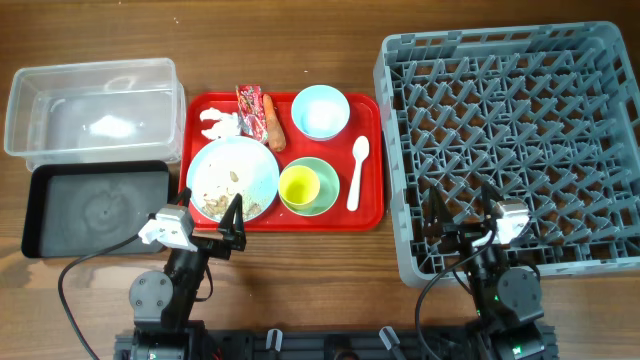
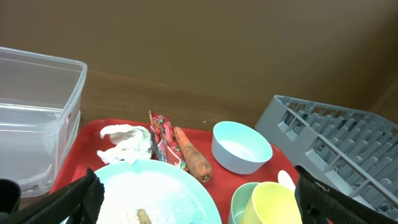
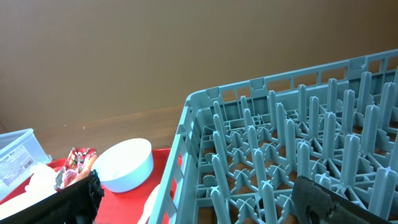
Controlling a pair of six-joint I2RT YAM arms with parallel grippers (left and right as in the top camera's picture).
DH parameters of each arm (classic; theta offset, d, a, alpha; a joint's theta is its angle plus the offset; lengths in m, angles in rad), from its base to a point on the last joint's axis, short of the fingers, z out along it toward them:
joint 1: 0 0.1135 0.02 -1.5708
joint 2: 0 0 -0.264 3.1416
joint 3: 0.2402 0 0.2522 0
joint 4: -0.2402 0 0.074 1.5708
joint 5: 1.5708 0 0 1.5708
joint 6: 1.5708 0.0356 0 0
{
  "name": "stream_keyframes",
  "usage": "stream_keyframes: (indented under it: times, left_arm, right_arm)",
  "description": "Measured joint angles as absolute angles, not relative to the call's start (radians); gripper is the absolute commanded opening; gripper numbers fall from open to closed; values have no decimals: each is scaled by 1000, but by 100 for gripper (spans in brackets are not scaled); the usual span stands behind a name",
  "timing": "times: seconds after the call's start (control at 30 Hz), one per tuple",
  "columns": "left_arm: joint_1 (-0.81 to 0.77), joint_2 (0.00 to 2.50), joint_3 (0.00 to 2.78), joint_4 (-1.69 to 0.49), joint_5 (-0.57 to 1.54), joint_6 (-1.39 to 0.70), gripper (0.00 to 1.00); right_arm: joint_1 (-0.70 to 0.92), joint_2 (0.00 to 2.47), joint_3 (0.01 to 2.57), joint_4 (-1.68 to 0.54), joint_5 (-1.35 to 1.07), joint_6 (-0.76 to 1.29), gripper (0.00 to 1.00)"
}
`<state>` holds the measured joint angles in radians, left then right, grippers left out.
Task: Sort waste into correct bins and load items into the dishwasher rack
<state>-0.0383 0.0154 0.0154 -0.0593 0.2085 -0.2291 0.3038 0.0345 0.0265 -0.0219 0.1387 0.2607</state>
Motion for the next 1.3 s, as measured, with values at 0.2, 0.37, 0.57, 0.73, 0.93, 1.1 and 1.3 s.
stream_keyframes:
  times: [0.2,0.37,0.57,0.73,0.93,1.1,1.3]
  left_arm:
    - [-38,15,15,-59,208,-229,100]
    - [-38,15,15,-59,208,-229,100]
    - [-38,15,15,-58,208,-229,100]
    - [-38,15,10,75,249,-230,100]
    - [-38,68,109,14,262,-262,100]
    - [-38,341,434,-236,249,-332,100]
    - [-38,879,926,-495,406,-364,100]
  right_arm:
    - [304,35,27,-22,139,261,100]
    - [304,35,27,-22,139,261,100]
    - [304,35,27,-21,139,261,100]
    - [304,35,27,50,86,272,100]
    - [304,44,120,56,18,277,100]
    - [304,175,386,-158,1,283,100]
    - [303,619,813,-548,-61,291,100]
